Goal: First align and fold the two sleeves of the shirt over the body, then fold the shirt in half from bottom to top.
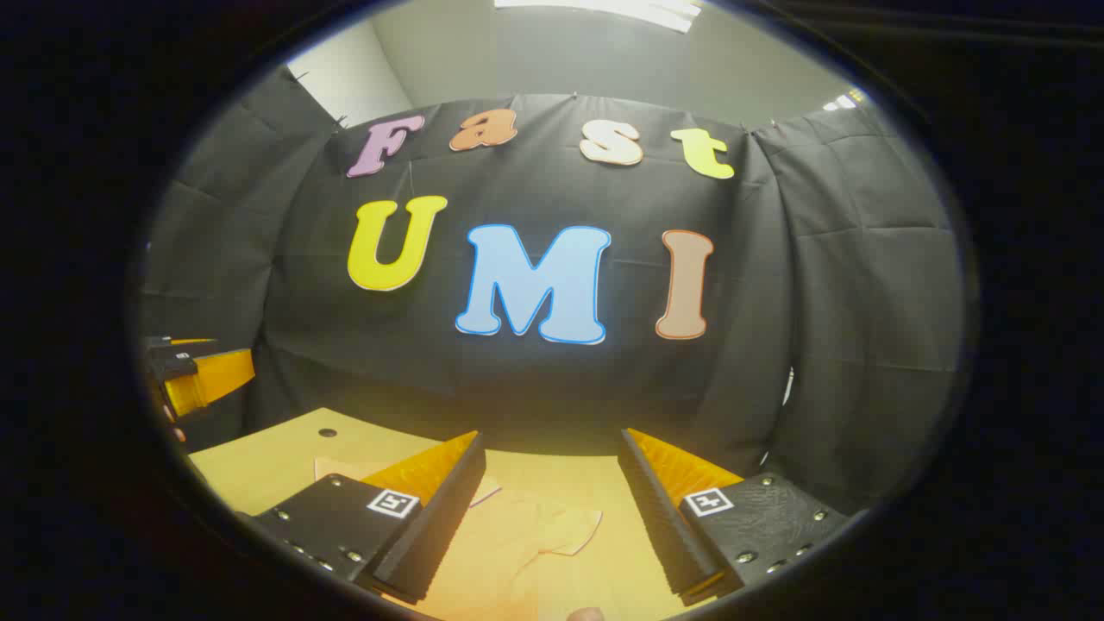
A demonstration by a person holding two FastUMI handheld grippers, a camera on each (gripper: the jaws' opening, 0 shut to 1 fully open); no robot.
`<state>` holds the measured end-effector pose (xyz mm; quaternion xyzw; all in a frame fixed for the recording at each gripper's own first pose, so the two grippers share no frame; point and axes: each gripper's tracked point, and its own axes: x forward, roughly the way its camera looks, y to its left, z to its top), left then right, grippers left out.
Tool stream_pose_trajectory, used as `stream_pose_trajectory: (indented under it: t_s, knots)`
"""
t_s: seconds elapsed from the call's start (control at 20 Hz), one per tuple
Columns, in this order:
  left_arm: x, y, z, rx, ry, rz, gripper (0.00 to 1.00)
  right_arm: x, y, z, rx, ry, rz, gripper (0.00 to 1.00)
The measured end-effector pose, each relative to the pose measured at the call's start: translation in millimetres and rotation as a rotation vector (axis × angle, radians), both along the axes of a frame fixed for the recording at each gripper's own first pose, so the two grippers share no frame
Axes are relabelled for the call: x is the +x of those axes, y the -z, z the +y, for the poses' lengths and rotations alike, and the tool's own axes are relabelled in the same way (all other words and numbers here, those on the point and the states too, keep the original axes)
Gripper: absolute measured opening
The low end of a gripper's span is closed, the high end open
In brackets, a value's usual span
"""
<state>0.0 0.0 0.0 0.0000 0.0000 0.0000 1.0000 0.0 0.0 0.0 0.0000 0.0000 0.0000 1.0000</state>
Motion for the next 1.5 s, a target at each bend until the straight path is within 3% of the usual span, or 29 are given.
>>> stream_pose_trajectory:
  t_s: [0.9, 1.5]
  knots:
    - [21, -7, -31, -0.009, 0.076, -0.013, 0.96, 6, -8, -19, 0.022, 0.068, -0.020, 0.96]
    - [46, 22, -10, -0.019, 0.037, 0.065, 0.96, 70, 77, -26, 0.020, 0.075, 0.223, 0.96]
